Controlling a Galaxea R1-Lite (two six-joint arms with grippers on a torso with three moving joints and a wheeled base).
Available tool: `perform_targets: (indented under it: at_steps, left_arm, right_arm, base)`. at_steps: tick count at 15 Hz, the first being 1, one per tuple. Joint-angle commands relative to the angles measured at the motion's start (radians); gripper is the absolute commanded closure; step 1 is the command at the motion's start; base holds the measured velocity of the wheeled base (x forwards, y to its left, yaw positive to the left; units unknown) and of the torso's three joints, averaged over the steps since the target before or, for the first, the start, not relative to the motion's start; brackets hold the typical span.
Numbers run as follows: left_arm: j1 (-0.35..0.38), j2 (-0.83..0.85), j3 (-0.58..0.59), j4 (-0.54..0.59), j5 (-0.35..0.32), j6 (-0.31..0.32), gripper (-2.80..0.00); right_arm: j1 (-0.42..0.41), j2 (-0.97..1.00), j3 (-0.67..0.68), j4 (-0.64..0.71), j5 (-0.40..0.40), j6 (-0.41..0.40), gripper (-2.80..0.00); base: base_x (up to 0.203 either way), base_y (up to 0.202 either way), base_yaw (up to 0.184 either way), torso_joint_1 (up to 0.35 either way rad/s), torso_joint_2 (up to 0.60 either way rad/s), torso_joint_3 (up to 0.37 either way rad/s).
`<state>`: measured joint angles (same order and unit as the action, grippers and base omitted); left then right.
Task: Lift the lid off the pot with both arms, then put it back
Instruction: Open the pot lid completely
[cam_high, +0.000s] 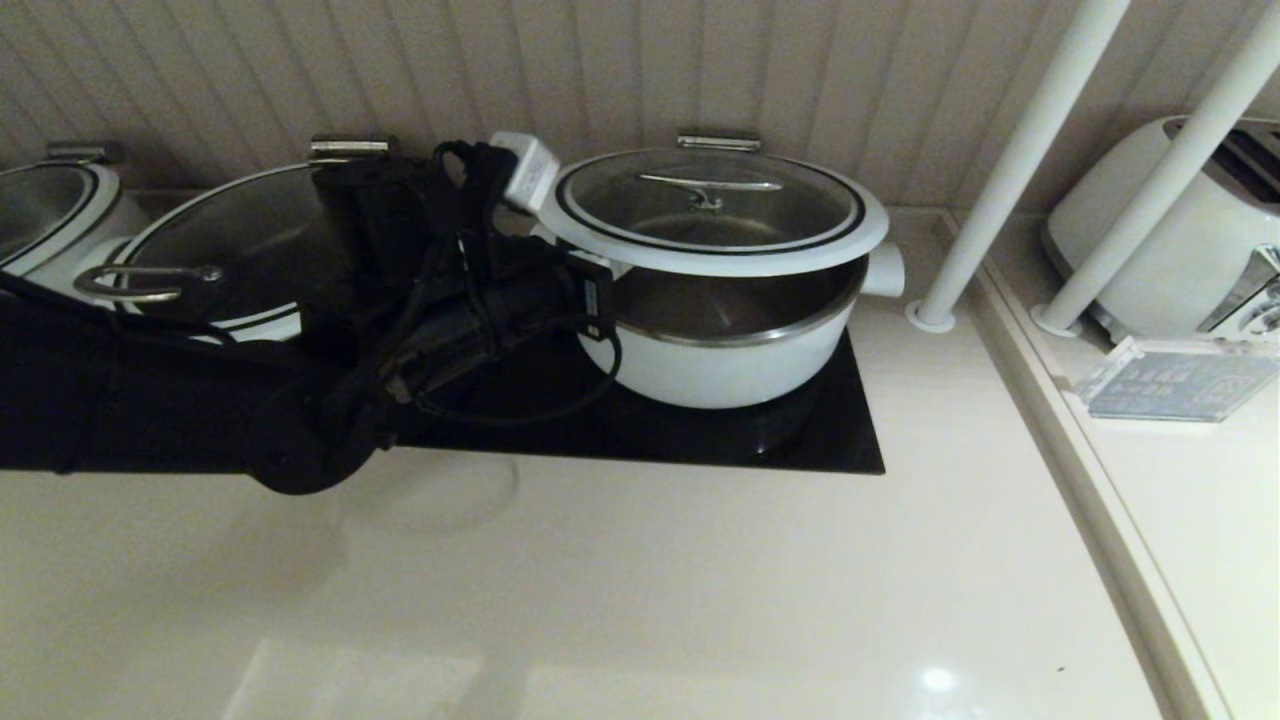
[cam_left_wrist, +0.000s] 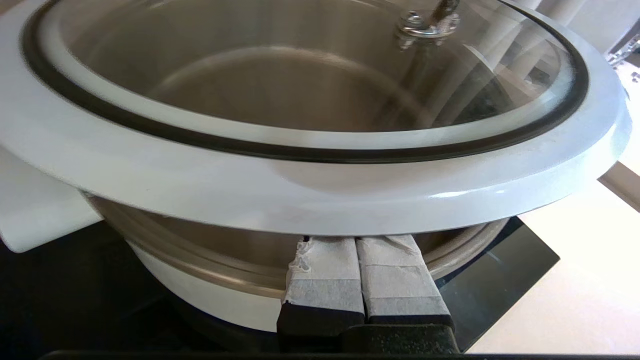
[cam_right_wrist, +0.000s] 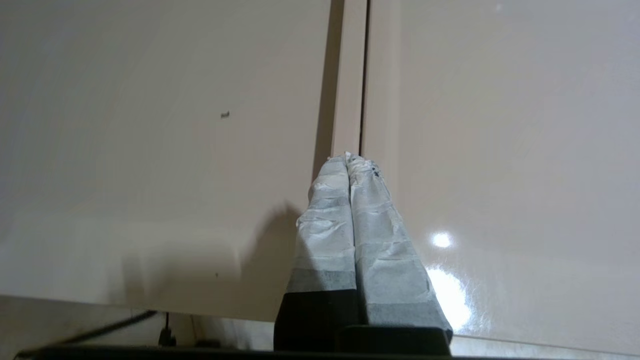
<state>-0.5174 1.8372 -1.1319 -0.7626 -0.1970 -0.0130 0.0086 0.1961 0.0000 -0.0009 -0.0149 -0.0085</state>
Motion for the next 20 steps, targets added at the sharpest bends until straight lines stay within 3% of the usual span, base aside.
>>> perform_targets:
  at_steps: [1,4,15,20]
  left_arm:
    - [0.000,0.002,0.000,-0.004,-0.001,-0.001,0.00]
    - [0.000,0.002,0.000,-0.004,-0.001,-0.001,0.00]
    - [0.000,-0.019,-0.030,-0.002,0.002,0.001,0.00]
    - [0.003,-0.016,-0.064,0.000,0.001,0.044,0.00]
  right_arm:
    - [-0.006,-0.099,0.000,-0.001,0.000,0.000,0.00]
    - [-0.006,-0.196,0.000,-0.001,-0.003,0.010,0.00]
    - [-0.006,-0.195,0.000,-0.001,-0.003,0.010,0.00]
    - [-0.006,-0.196,0.000,-0.001,-0.003,0.010,0.00]
  base:
    - [0.000,0.000,0.000,0.000,0.00,0.000]
    - [0.000,0.000,0.000,0.000,0.00,0.000]
    - [0.000,0.000,0.000,0.000,0.00,0.000]
    - [0.000,0.000,0.000,0.000,0.00,0.000]
